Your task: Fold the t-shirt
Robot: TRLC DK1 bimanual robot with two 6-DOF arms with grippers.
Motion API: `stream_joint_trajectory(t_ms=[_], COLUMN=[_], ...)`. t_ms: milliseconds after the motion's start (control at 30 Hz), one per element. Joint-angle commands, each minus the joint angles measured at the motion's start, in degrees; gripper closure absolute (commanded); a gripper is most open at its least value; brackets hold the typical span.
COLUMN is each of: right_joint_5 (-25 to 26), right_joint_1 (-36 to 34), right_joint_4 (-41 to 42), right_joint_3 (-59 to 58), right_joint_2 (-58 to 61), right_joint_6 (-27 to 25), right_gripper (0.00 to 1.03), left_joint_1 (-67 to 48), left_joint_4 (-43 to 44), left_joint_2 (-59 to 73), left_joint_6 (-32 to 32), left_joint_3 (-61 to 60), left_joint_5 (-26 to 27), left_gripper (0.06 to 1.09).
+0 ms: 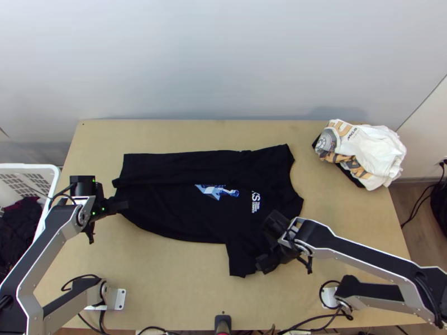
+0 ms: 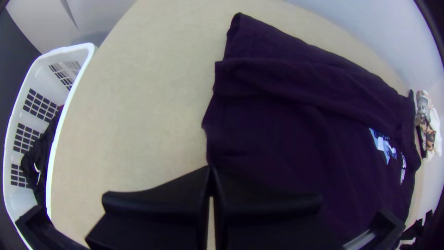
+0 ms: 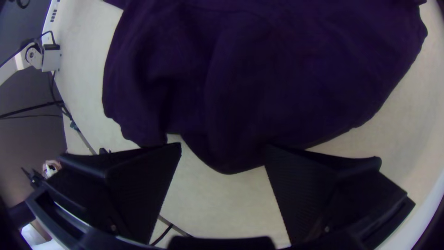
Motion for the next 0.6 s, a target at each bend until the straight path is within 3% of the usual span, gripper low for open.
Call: stream_joint_trajectory(t_ms=[0, 67, 133, 300, 567], right_joint_5=[1.8, 2.8, 4.7, 6.2, 6.1], right_joint_1=[0.5, 0.4, 0.4, -1.2, -18.0], right_joint_4=[4.0, 5.5, 6.4, 5.8, 4.1], right_joint_3=[-0.7, -1.1, -0.9, -0.3, 6.5], right_joint_2=[2.3, 2.8, 3.4, 1.8, -3.3], right_joint_6=[0.2, 0.0, -0.6, -1.3, -5.3], right_gripper=[0.48, 0.69, 0.97, 1.00, 1.00], left_joint_1=[0.1, 0.1, 0.1, 0.7, 2.7], left_joint_4=[0.1, 0.1, 0.2, 0.2, 0.0], left_joint_2=[0.2, 0.3, 0.3, 0.0, -0.6], left_joint_6=[0.0, 0.0, 0.0, 0.1, 0.0], left_joint_3=[0.2, 0.2, 0.1, 0.3, 3.0], left_joint_5=[0.0, 0.0, 0.0, 0.0, 0.1], left_gripper=[1.05, 1.05, 1.05, 1.05, 1.05])
